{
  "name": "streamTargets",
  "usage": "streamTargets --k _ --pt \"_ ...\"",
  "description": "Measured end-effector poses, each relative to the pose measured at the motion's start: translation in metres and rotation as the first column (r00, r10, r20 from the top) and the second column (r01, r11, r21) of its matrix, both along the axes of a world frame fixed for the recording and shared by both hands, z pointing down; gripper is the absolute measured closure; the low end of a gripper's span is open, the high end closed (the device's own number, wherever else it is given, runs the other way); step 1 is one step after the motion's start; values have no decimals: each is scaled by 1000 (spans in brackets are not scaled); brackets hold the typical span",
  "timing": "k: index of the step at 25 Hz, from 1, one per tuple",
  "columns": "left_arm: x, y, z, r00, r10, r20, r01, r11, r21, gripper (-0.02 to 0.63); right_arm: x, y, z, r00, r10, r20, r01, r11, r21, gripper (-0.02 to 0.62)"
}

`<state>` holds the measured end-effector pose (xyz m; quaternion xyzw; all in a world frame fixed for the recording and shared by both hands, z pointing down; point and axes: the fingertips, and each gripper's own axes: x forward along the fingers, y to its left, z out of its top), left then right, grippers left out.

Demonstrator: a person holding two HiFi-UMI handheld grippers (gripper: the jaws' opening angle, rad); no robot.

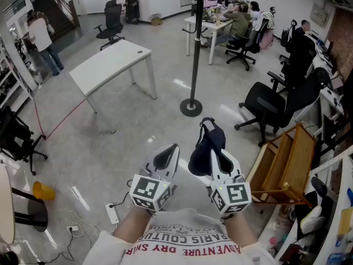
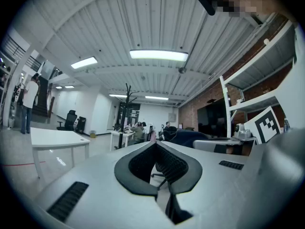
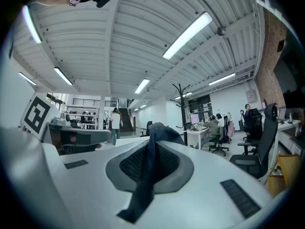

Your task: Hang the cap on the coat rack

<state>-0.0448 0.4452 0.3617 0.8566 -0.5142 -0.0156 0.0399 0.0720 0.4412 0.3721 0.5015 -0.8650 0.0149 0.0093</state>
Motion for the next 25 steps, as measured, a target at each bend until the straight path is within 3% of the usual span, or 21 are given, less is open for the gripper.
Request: streamTargets --k 25 --pt "23 -22 25 997 69 30 -67 995 -73 600 19 -21 16 999 42 34 -40 997 -61 577"
